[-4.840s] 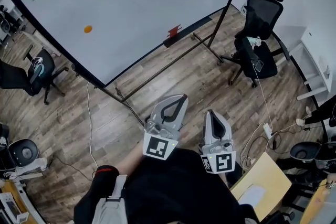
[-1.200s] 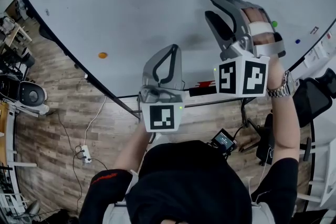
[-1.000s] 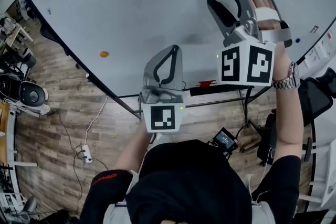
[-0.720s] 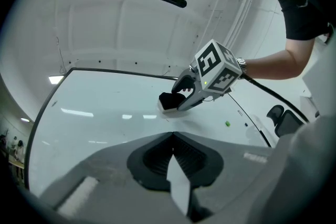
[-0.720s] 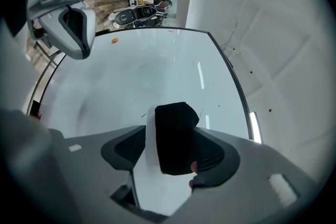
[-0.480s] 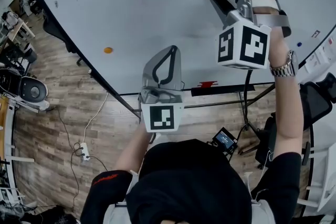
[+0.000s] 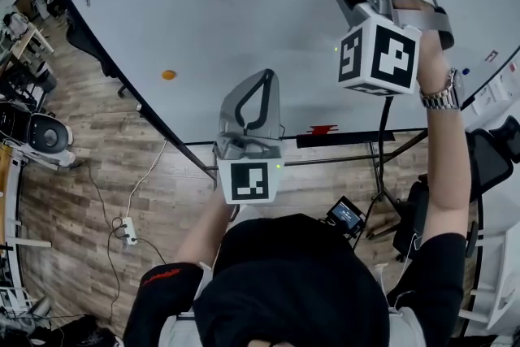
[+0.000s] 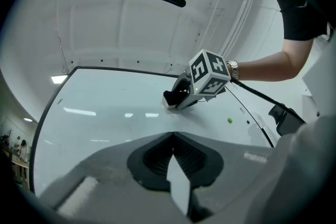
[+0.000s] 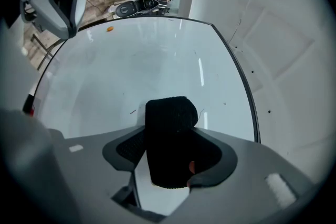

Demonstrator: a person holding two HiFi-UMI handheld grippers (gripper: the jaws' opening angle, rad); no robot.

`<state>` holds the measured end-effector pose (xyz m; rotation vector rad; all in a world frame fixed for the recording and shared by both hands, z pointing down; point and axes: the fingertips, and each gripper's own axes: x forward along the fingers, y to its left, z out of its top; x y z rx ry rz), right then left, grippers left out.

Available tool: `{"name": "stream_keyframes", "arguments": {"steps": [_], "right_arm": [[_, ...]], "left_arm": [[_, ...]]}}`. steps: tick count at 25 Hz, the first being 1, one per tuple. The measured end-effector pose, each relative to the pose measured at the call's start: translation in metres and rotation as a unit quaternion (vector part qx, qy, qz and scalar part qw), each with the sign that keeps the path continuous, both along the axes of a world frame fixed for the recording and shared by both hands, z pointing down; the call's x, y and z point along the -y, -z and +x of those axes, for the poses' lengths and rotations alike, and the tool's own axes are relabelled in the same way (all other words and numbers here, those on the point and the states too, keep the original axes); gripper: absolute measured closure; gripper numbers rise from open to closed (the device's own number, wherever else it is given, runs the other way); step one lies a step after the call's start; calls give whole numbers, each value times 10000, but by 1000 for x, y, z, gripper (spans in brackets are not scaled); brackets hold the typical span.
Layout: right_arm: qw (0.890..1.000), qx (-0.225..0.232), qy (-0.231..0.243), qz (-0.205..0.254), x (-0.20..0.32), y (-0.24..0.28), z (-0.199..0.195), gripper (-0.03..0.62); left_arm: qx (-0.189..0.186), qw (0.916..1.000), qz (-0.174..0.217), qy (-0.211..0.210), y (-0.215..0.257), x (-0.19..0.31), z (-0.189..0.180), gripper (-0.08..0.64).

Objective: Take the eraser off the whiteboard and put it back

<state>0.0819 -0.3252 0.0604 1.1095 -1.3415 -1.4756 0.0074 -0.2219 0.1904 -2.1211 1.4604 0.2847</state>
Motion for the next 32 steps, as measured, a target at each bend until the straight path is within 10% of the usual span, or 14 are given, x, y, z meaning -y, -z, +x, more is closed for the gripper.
{"name": "stream_keyframes", "arguments": {"steps": [32], "right_arm": [[9998, -78, -169, 98, -8, -2, -1, 351]], "left_arm": [[-31, 9999, -148, 5, -12, -8, -7, 557]]}}
